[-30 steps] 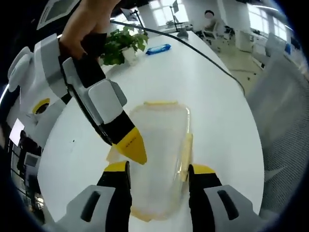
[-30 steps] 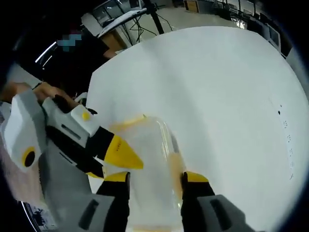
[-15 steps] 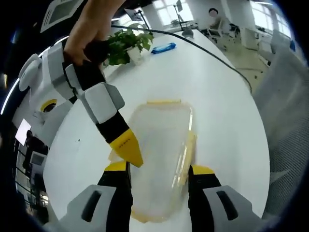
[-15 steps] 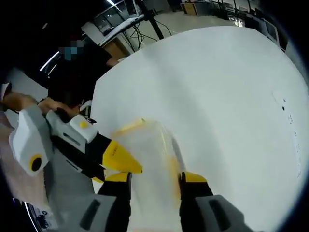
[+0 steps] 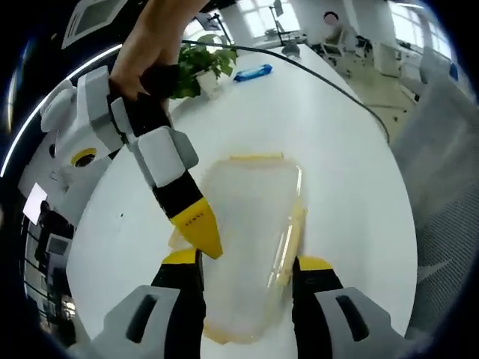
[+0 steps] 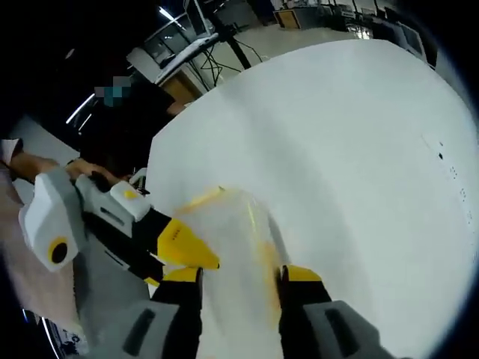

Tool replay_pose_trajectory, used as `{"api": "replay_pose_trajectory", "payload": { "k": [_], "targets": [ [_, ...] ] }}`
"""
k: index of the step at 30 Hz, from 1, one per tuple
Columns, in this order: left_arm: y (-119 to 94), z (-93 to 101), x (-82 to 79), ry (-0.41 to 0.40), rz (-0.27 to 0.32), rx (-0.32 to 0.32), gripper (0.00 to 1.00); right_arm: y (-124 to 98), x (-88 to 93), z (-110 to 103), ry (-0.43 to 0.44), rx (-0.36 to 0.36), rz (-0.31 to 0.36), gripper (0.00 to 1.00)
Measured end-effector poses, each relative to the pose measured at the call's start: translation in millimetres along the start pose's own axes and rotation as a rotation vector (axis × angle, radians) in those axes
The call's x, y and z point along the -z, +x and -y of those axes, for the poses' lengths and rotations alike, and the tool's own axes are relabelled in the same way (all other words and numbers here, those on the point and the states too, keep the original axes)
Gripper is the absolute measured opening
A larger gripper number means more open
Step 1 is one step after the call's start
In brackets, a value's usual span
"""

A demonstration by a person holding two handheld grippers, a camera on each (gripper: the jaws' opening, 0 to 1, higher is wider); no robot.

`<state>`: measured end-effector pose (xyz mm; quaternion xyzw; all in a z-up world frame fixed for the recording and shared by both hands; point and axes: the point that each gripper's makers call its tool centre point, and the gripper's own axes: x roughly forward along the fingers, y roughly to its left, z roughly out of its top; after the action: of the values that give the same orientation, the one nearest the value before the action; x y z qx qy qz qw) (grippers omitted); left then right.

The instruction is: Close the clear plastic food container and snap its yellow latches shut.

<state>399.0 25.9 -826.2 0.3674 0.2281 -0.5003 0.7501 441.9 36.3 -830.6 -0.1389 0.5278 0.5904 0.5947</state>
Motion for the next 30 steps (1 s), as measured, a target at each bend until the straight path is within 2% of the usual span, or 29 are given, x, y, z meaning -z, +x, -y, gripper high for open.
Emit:
{"api": "replay_pose_trajectory", "payload": {
  "k": [4, 7, 11, 15, 18, 22, 30],
  "targets": [
    [-1, 2.0, -2.3, 0.026, -0.005, -0.004, 0.43, 1, -2.7, -3, -0.045, 0.037, 0.036, 0.43],
    [-1, 2.2, -2.6, 0.034, -0.003, -0.005, 0.44, 0, -3.7, -4, -0.039, 0.071, 0.087, 0.48],
    [-1, 2.8, -4.4, 0.043, 0.002, -0.001, 0.45, -1, -3.8, -4, -0.034, 0.086, 0.106, 0.49],
    [-3, 1.9, -6.5, 0.002, 0.027, 0.017, 0.45, -7, -1.3, -1, -0.046, 0.102, 0.05, 0.45],
    [-3, 3.2, -6.5, 0.01, 0.029, 0.017, 0.46, -13, 0.0, 4, -0.117, 0.122, 0.007, 0.44],
    [-2, 3.6, -5.7, 0.021, 0.02, 0.01, 0.45, -11, 1.4, -2, -0.123, 0.08, -0.022, 0.35],
    [-3, 3.5, -5.0, 0.006, 0.01, 0.007, 0.44, -11, 0.4, 3, -0.094, 0.05, -0.098, 0.3]
  ]
}}
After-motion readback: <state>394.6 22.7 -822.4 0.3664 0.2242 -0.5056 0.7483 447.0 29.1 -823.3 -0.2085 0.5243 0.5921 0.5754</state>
